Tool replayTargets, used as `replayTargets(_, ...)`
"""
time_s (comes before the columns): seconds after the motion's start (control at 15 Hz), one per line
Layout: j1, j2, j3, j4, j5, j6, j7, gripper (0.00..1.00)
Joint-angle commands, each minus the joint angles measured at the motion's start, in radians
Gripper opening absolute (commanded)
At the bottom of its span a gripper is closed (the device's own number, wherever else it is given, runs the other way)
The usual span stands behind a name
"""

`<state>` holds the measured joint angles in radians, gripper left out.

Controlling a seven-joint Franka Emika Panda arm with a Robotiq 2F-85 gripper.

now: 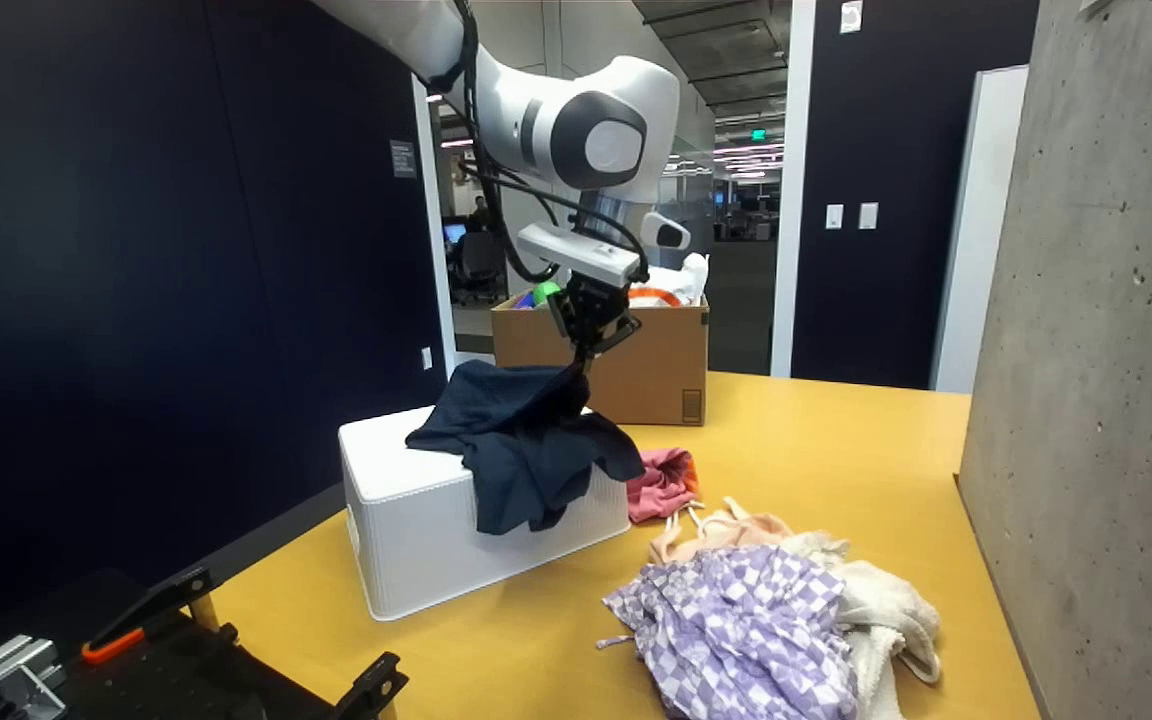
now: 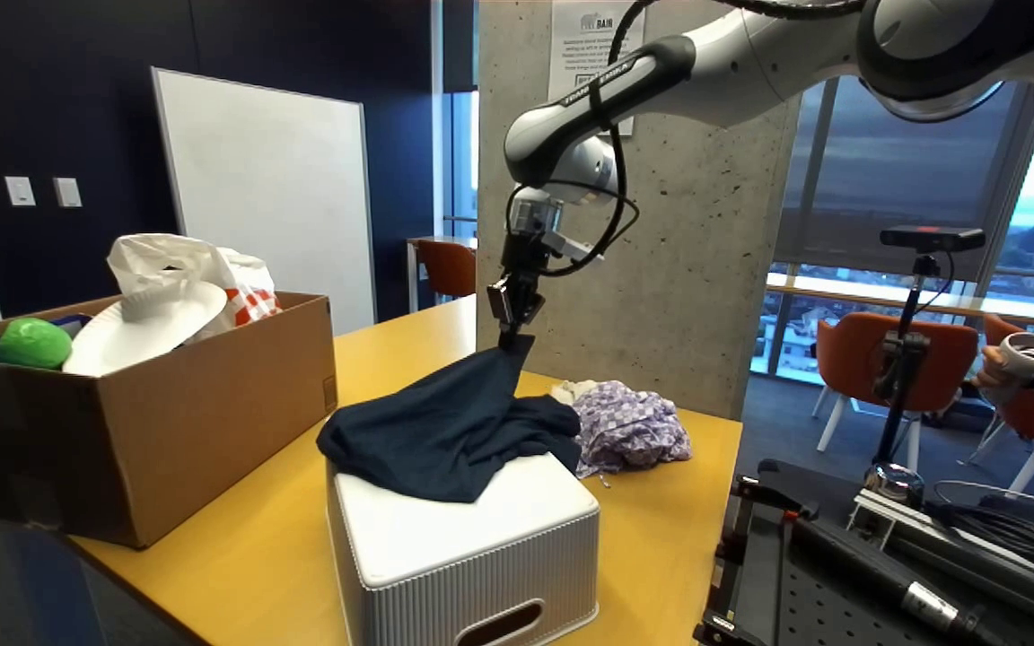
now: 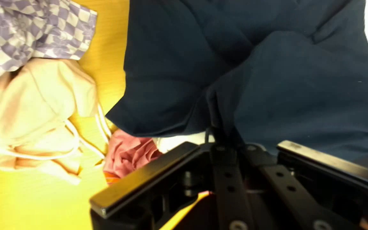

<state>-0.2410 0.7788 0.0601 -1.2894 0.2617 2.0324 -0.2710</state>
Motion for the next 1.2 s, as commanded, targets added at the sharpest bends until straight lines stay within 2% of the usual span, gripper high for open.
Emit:
replayTargets(0.0,0.005,-0.060,-0.013,-0.015,-0.002,-0.022,0.035,0.01)
replayTargets(0.2,0.074,-0.075,-0.011,0.013,-0.035,-0.028,0.095,0.01)
replayTargets(0.8,0.409,-0.017,0.063,0.178,-0.148,-0.050,0.252,0.01)
replayTargets(1.13,0.515,0.026,0.125,0.240,-0.144,-0.031,0.193,0.01)
